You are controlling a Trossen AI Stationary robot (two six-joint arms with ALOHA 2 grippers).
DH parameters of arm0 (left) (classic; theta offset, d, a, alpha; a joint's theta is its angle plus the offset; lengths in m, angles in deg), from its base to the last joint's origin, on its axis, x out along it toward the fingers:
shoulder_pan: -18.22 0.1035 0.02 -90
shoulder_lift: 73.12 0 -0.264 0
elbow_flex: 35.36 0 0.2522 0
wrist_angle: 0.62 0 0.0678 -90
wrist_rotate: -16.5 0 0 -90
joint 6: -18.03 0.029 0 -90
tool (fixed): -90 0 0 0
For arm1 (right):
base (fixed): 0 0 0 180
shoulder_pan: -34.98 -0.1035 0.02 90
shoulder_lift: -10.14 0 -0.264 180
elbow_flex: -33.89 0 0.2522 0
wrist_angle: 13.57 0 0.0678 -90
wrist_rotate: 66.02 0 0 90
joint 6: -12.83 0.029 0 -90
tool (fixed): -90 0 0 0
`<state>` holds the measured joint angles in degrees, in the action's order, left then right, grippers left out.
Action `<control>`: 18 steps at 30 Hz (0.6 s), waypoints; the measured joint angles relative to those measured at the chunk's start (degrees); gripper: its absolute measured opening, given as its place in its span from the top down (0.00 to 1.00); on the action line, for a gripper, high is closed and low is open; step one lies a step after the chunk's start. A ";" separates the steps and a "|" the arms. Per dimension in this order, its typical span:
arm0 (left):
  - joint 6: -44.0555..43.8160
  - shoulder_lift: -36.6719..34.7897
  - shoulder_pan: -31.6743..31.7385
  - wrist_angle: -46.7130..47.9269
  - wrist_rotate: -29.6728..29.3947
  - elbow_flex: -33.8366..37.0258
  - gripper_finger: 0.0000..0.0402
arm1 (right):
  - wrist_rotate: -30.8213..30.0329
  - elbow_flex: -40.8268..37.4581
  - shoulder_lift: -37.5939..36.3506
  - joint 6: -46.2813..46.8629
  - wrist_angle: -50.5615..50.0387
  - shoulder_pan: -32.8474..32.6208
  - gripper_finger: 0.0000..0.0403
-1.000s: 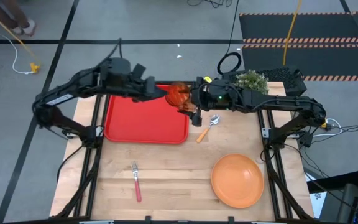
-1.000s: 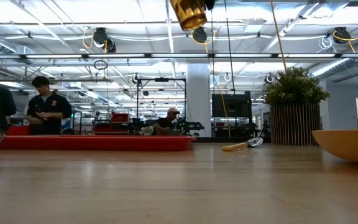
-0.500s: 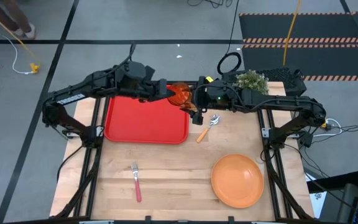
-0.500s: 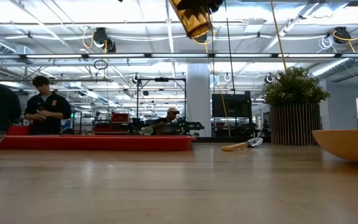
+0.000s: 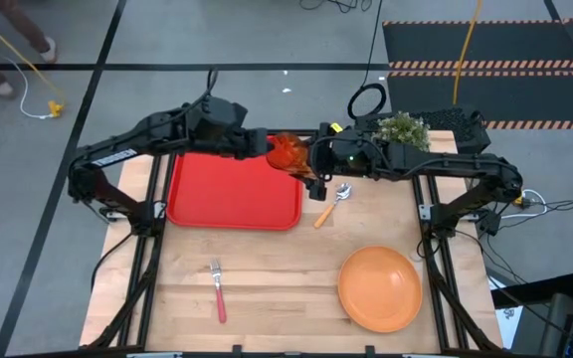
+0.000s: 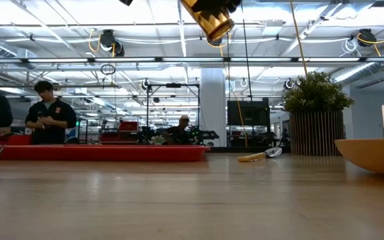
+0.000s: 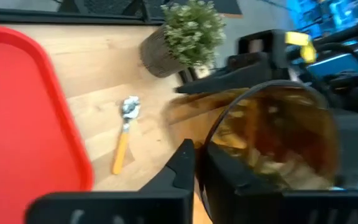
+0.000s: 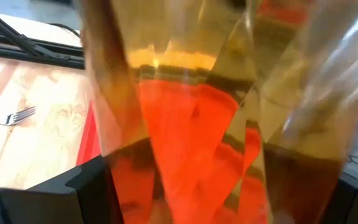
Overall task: Pick and place plate/cup/fork/spoon on tray
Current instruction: Put the orange cup on the red tray
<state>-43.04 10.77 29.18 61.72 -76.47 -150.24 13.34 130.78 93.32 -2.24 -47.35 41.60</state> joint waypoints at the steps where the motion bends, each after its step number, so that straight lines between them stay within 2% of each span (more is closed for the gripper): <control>1: 0.09 0.06 0.02 0.31 -0.18 0.04 0.97 | 0.05 0.00 -0.01 -0.13 -0.06 0.01 0.14; 9: 0.99 0.04 0.00 1.10 0.37 0.02 0.97 | 0.23 0.00 0.06 -0.44 0.01 -0.01 0.13; 15: 1.06 -0.06 -0.11 0.97 1.39 0.02 0.98 | 1.53 0.04 0.06 2.42 0.38 0.01 0.03; 18: 1.73 -0.16 -0.11 0.97 1.64 0.02 0.98 | 1.95 0.04 0.06 4.16 0.26 0.01 0.02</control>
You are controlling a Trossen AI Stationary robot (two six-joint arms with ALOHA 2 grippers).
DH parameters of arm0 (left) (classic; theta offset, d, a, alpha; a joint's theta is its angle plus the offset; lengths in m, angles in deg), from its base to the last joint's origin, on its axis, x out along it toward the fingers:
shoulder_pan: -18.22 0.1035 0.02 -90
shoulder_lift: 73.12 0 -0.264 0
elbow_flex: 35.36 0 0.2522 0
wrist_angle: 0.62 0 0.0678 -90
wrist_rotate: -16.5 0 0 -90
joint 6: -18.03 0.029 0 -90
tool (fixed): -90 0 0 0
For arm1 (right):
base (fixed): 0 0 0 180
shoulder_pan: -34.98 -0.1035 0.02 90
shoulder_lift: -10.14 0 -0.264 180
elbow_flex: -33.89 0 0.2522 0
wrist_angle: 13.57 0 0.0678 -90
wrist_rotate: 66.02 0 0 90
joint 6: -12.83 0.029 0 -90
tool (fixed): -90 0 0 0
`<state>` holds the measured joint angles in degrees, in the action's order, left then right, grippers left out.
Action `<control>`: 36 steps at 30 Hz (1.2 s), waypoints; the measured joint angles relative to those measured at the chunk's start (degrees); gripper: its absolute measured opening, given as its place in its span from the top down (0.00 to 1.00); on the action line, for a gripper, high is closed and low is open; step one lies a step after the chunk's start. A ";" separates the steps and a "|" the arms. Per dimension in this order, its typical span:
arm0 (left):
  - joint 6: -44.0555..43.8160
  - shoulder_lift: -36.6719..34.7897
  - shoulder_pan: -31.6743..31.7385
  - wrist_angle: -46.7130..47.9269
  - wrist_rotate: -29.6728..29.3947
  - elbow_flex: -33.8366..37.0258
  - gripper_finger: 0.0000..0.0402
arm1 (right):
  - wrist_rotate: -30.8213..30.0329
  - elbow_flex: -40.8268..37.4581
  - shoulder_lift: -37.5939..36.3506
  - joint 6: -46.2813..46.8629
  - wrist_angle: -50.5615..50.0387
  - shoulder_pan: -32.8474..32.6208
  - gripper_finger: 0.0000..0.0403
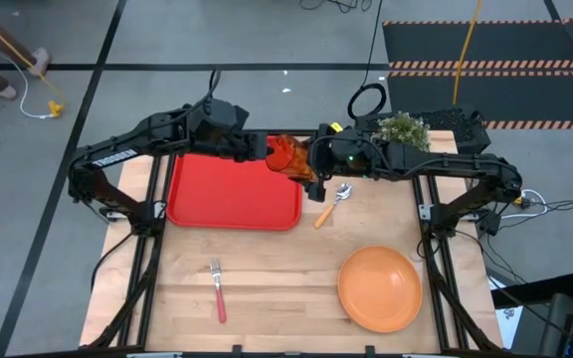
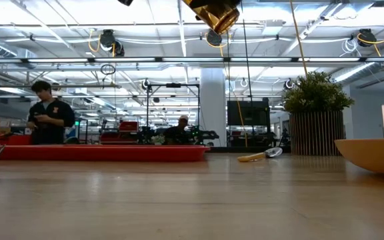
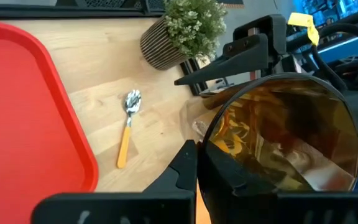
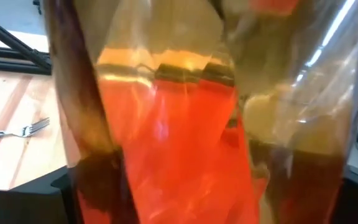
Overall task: Pick and place plate/cup/fork/spoon on tray
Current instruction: Put the orange cup on the red tray
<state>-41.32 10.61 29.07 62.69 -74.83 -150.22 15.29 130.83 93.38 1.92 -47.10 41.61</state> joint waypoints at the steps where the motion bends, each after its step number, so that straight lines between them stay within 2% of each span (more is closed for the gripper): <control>1: 0.40 0.00 0.02 0.01 0.16 0.00 0.98 | 0.21 0.00 0.00 0.24 -0.11 0.00 0.01; 10: 1.74 0.00 1.09 0.36 2.24 0.00 0.98 | 4.30 0.00 0.02 4.51 0.19 -0.11 0.01; 18: 3.95 -0.04 2.36 0.32 3.95 0.00 0.98 | 4.34 0.00 0.02 5.73 -0.03 0.16 0.01; 27: 6.30 -0.11 2.79 4.80 4.74 -0.15 0.98 | 2.39 -0.04 0.13 4.83 -1.11 1.57 0.01; 36: 9.49 -0.31 5.92 7.11 6.21 -0.15 0.98 | -1.84 -0.04 0.09 4.24 -5.00 1.62 0.01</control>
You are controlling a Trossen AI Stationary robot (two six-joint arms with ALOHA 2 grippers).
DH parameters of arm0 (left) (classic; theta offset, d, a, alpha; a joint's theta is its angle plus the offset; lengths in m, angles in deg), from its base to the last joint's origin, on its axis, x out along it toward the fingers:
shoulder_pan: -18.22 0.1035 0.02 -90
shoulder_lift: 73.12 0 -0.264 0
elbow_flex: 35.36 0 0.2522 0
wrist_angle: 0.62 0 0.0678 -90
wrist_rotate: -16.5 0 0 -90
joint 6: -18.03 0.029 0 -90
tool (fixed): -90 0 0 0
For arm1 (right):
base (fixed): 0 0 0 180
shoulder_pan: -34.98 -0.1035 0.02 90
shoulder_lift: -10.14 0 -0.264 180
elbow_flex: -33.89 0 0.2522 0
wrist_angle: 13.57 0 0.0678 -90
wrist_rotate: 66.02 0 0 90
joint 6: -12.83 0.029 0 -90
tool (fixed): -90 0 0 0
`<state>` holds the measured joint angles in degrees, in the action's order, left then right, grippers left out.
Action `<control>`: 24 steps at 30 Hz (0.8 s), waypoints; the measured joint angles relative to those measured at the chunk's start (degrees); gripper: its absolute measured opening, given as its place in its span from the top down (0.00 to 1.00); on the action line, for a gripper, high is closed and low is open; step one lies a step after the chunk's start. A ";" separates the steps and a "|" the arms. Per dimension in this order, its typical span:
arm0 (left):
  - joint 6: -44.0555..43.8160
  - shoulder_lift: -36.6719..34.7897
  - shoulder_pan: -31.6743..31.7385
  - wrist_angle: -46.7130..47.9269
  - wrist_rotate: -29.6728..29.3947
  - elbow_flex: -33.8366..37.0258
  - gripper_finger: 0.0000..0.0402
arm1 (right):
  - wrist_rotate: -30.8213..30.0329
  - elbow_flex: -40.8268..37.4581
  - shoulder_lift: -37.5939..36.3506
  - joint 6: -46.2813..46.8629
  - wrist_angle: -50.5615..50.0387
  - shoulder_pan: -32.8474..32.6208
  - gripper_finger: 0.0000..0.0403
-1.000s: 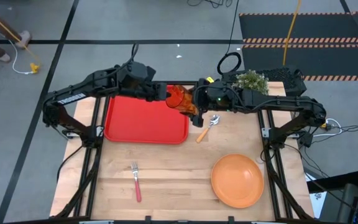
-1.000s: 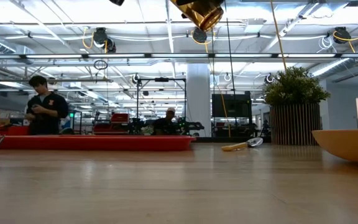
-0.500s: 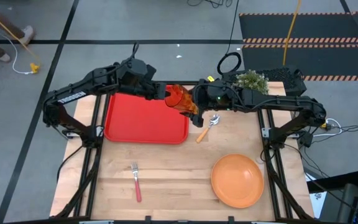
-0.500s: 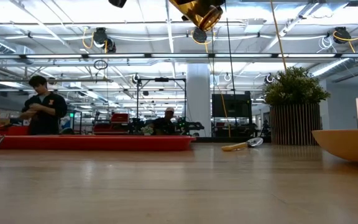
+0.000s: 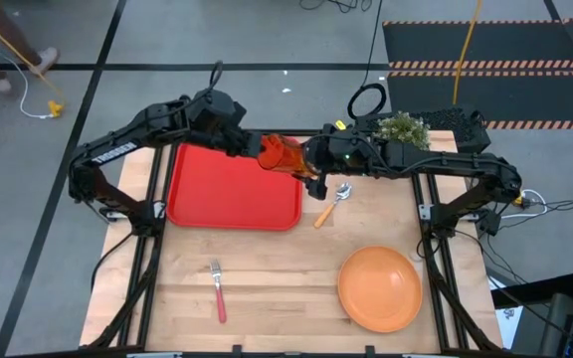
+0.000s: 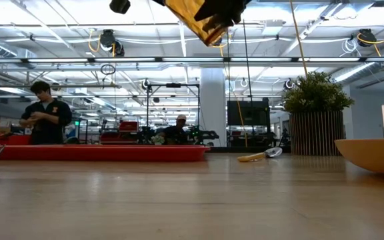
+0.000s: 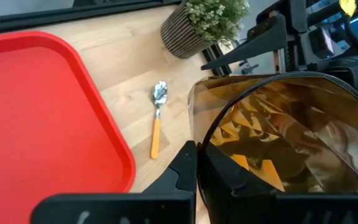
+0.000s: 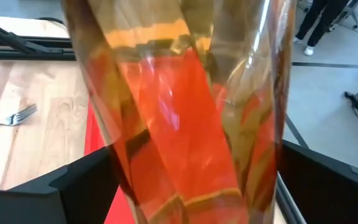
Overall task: Pick and place plate/cup/fork/spoon on tray
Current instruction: Put the orange cup on the red tray
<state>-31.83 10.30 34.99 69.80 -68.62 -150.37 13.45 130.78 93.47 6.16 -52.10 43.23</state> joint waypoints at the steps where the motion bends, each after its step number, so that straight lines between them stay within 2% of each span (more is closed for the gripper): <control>1: 0.34 0.00 0.38 0.29 0.45 0.00 0.98 | -0.01 0.00 0.00 0.02 -0.12 0.00 0.01; 8: 2.95 -0.59 2.91 3.11 2.85 0.09 0.98 | -0.34 0.00 -0.04 1.74 -3.48 0.02 0.01; 24: 7.82 -6.12 10.28 11.93 3.22 0.11 0.98 | -1.62 0.00 -0.04 3.89 -9.38 1.81 0.01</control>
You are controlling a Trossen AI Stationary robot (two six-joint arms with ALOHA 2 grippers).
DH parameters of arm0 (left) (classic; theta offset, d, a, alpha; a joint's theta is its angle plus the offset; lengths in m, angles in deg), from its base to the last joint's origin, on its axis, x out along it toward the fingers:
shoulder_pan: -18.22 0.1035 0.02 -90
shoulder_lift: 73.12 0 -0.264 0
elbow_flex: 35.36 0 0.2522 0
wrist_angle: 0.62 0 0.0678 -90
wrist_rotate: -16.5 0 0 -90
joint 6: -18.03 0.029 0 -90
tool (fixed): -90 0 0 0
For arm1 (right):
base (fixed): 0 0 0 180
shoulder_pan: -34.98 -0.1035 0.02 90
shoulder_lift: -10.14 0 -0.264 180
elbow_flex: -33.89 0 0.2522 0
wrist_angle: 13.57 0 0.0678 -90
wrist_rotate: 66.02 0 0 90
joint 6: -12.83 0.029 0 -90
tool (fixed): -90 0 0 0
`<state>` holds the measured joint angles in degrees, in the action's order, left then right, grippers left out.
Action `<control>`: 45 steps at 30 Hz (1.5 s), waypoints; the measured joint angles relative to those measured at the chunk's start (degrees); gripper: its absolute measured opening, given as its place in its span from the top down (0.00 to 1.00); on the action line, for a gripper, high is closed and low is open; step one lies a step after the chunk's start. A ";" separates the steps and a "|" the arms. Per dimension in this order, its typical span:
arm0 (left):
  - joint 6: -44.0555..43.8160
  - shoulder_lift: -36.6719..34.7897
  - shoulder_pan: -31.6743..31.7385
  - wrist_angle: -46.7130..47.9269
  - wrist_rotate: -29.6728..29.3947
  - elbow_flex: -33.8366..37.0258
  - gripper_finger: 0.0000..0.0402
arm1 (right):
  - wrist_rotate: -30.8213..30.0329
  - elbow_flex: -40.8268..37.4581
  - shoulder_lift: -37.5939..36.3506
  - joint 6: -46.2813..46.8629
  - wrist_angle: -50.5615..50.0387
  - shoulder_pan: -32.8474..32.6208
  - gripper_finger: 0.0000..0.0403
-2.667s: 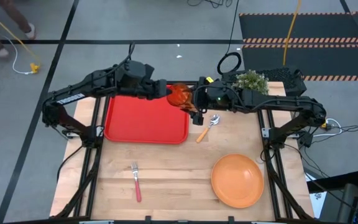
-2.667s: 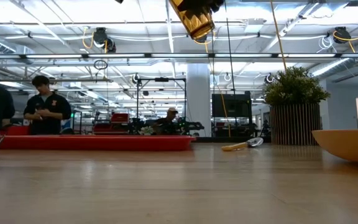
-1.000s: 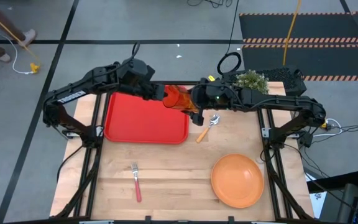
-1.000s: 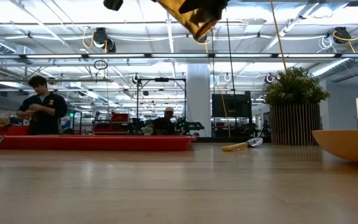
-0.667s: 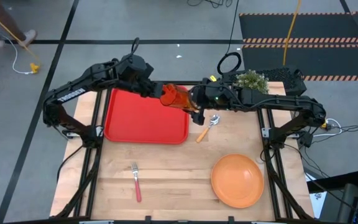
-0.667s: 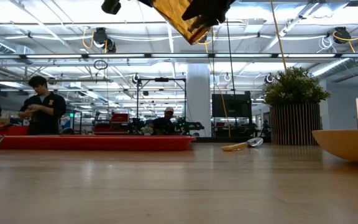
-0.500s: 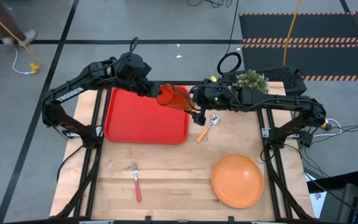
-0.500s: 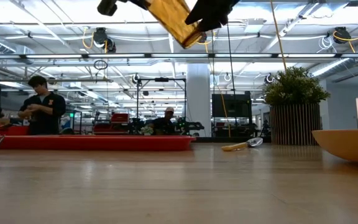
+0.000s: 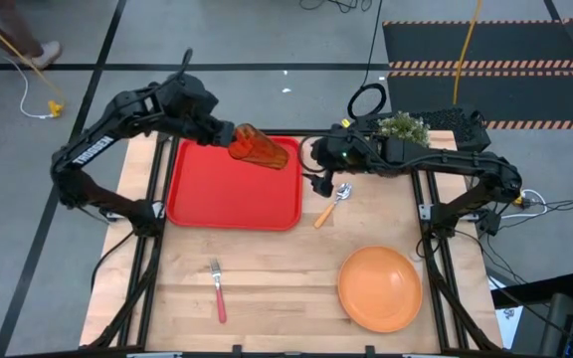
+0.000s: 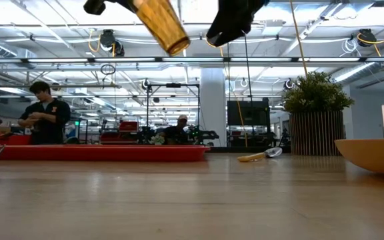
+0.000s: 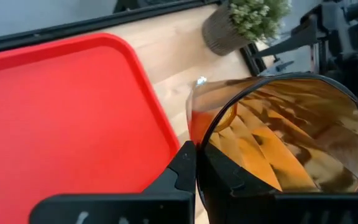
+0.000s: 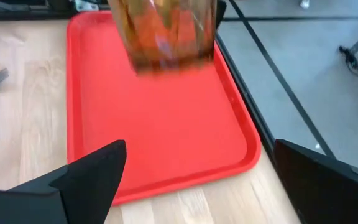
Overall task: Pick and place plate/cup/fork/spoon on tray
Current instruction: Put the orange cup on the red tray
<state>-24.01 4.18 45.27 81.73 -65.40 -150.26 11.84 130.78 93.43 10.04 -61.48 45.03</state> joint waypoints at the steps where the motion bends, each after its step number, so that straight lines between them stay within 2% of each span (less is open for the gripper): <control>1: 0.31 -0.33 0.63 0.84 -0.20 0.00 0.98 | 0.00 0.00 0.00 0.48 -0.36 0.14 0.01; 9: 5.42 -0.65 5.79 12.49 -4.11 0.00 0.98 | 0.17 0.00 0.00 5.03 -1.29 -0.21 0.01; 21: 11.99 -0.65 14.54 20.50 -8.29 0.77 0.98 | 0.39 0.00 0.00 9.38 -1.29 -1.98 0.01; 34: 17.55 -0.59 22.62 19.47 -8.39 11.48 0.98 | 0.39 0.00 0.00 9.23 -1.27 -1.92 0.01; 45: 19.90 -0.59 30.55 9.11 -10.12 19.55 0.99 | 0.39 0.00 0.00 9.21 -1.30 -1.92 0.01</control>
<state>-4.12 3.59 75.82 90.84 -75.53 -130.71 12.23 130.78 93.43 19.25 -62.78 43.12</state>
